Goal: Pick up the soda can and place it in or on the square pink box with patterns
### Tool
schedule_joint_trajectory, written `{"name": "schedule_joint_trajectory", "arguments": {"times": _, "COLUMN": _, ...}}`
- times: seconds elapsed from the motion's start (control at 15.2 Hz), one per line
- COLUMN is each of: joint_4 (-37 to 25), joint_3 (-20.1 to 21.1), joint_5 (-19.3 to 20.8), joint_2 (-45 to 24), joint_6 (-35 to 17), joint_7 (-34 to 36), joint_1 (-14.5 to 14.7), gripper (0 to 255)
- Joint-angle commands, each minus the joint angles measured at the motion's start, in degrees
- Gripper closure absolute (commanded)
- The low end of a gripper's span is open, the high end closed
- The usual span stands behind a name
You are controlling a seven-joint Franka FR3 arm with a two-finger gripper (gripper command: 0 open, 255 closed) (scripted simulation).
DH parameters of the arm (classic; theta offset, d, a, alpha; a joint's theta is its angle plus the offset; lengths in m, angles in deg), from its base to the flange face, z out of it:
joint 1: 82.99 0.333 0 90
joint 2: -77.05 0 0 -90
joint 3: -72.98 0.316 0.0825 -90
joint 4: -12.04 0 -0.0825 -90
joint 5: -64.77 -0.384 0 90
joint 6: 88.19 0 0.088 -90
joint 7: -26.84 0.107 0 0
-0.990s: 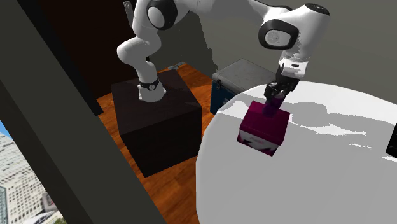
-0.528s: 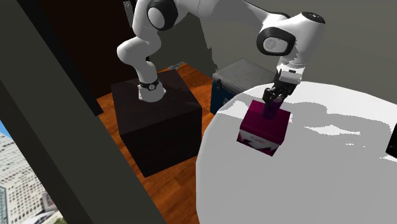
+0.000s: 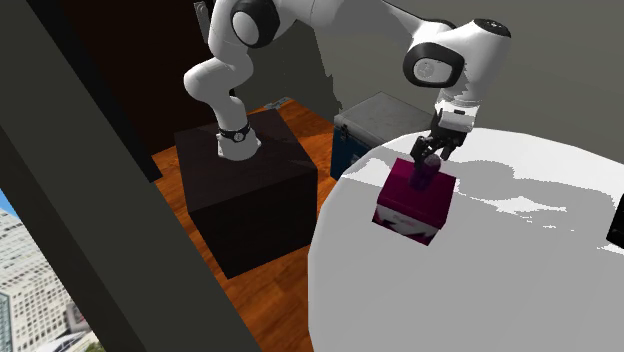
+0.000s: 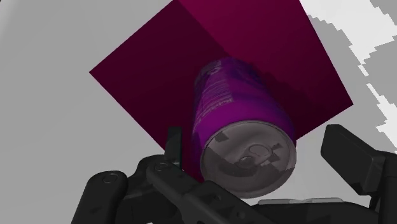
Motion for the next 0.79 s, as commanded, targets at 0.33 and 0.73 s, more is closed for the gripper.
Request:
{"name": "schedule_joint_trajectory", "arguments": {"times": 0.33, "joint_4": -6.2, "joint_3": 0.1, "joint_5": -0.2, "joint_2": 0.7, "joint_6": 6.9, "joint_7": -0.3, "joint_1": 0.3, "gripper": 0}}
{"name": "schedule_joint_trajectory", "arguments": {"times": 0.73, "joint_4": -6.2, "joint_3": 0.1, "joint_5": -0.2, "joint_2": 0.7, "joint_6": 6.9, "joint_7": -0.3, "joint_1": 0.3, "gripper": 0}}
